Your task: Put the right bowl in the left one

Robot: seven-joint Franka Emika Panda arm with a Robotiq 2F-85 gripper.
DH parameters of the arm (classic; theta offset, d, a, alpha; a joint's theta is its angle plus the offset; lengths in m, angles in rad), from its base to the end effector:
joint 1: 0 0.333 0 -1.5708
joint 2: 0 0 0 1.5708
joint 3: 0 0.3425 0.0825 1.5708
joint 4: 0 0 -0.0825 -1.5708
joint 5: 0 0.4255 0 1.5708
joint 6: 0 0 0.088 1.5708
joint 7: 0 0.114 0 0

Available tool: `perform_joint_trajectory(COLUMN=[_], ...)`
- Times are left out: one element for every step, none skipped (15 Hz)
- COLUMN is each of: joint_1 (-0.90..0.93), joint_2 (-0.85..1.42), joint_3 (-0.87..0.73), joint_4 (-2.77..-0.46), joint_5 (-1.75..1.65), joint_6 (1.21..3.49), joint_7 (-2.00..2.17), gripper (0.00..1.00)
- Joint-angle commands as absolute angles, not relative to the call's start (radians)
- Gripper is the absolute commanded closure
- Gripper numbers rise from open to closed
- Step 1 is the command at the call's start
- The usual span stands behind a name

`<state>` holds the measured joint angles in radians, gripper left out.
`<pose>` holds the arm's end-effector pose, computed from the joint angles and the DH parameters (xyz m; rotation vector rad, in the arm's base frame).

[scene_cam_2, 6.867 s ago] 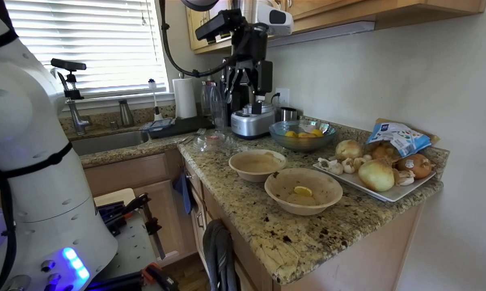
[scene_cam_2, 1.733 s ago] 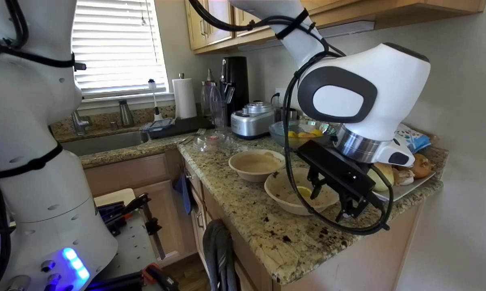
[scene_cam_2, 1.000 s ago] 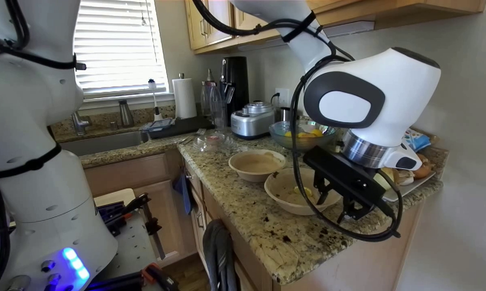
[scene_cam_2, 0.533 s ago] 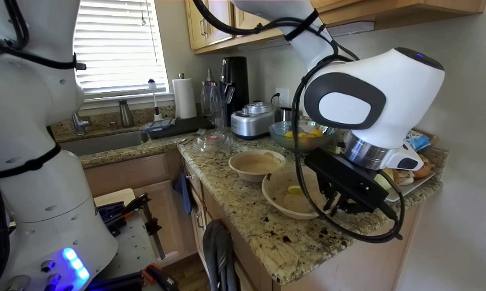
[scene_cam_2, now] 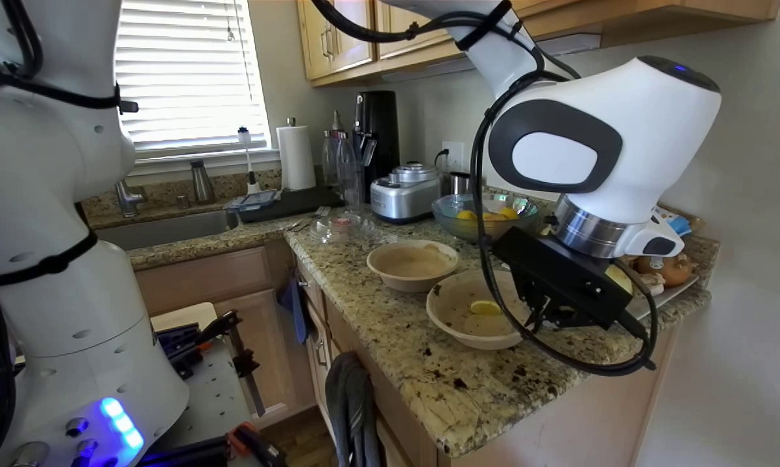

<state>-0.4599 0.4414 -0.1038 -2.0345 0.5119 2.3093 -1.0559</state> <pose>0.5301 -0.3203 0.1996 -2.8122 -0.1695 -0.1621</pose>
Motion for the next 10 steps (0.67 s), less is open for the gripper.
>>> perform_joint_trajectory(joint_1=[-0.468,-0.469,-0.466,-0.471,-0.467,-0.464,-0.464,-0.463,-0.462,-0.462], joint_2=[0.409,0.412,0.412,0.413,0.409,0.405,0.401,0.392,0.385,0.374], joint_3=[-0.099,-0.1,-0.104,-0.103,-0.109,-0.113,-0.116,-0.119,-0.123,-0.125], joint_4=[-2.054,-2.047,-2.041,-2.032,-2.028,-2.023,-2.018,-2.015,-2.011,-2.009], joint_5=[0.502,0.498,0.492,0.493,0.49,0.489,0.492,0.496,0.498,0.501], joint_6=[2.244,2.207,2.176,2.128,2.104,2.081,2.062,2.055,2.046,2.041], joint_7=[-1.061,-1.061,-1.053,-1.066,-1.056,-1.051,-1.053,-1.051,-1.05,-1.052], gripper=[0.92,0.93,0.92,0.94,0.93,0.94,0.93,0.93,0.93,0.94])
